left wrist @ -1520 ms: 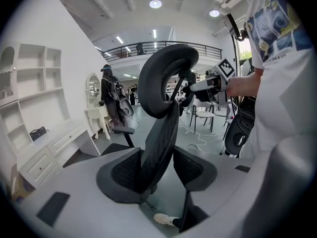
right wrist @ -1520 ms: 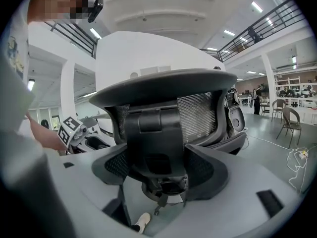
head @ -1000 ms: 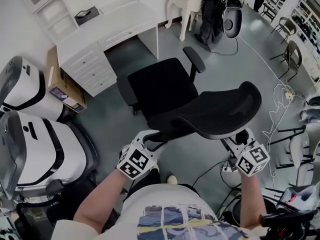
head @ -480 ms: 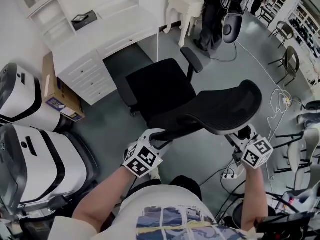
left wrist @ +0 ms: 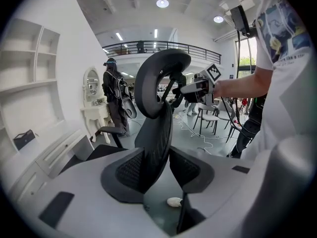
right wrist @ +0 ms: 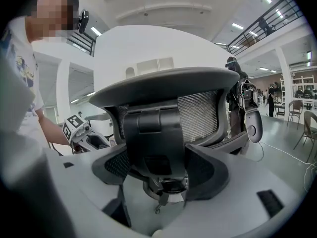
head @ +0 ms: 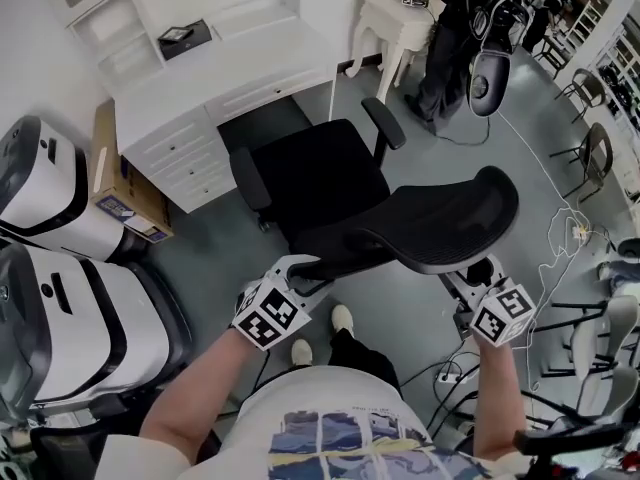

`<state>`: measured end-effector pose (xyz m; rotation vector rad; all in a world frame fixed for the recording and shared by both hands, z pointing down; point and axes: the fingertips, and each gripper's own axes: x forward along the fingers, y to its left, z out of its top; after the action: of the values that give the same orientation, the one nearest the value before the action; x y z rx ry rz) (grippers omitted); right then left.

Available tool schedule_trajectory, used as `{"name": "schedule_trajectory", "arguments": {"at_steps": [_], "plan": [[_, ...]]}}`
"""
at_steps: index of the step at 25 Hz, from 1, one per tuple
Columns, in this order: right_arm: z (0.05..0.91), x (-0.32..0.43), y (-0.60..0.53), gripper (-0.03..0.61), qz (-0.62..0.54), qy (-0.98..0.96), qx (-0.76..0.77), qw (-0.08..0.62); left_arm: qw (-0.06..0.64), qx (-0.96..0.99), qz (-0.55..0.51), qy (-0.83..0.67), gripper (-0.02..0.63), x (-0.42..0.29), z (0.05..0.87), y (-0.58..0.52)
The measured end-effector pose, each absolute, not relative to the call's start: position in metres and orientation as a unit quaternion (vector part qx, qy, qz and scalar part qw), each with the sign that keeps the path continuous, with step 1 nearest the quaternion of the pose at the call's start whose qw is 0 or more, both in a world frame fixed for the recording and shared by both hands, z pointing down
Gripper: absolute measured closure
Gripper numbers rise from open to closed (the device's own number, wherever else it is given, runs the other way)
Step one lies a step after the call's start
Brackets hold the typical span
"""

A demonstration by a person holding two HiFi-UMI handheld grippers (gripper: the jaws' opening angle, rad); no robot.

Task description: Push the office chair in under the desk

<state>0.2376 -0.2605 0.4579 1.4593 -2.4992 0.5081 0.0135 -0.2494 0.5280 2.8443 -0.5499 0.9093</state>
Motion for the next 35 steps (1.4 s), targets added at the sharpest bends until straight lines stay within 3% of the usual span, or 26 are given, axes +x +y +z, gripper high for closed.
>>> {"name": "schedule_trajectory", "arguments": {"at_steps": [35], "plan": [[0.461, 0.161, -0.445, 0.244, 0.167, -0.874, 0.437, 0.129, 0.089, 0.91, 0.309, -0.26, 0.417, -0.058, 0.526, -0.422]]}}
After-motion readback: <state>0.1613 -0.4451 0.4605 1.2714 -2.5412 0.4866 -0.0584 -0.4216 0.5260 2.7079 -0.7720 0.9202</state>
